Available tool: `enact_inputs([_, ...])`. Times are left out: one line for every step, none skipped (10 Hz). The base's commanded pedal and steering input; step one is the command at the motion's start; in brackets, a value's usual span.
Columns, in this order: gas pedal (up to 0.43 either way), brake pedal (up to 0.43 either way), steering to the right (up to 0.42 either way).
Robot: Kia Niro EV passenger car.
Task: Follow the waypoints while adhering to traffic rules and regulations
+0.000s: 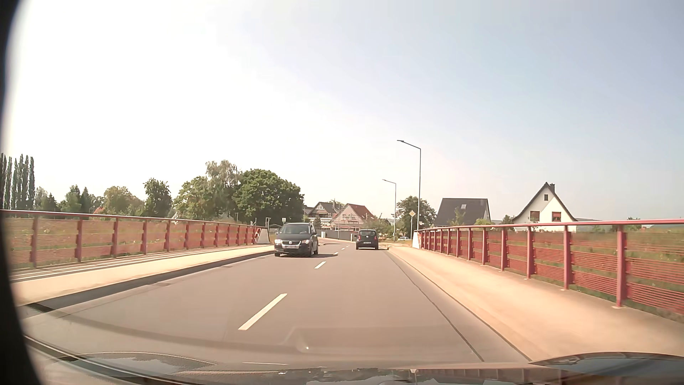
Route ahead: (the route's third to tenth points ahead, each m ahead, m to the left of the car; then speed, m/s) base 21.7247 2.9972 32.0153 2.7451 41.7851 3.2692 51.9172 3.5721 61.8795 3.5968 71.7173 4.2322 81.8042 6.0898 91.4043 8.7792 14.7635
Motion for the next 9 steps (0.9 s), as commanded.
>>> enact_inputs([0.169, 0.000, 0.000])
enact_inputs([0.157, 0.000, 0.000])
enact_inputs([0.157, 0.000, 0.000])
enact_inputs([0.157, 0.000, 0.000])
enact_inputs([0.157, 0.000, 0.000])
enact_inputs([0.157, 0.000, 0.000])
enact_inputs([0.157, 0.000, 0.000])
enact_inputs([0.157, 0.000, 0.000])
enact_inputs([0.157, 0.000, 0.000])
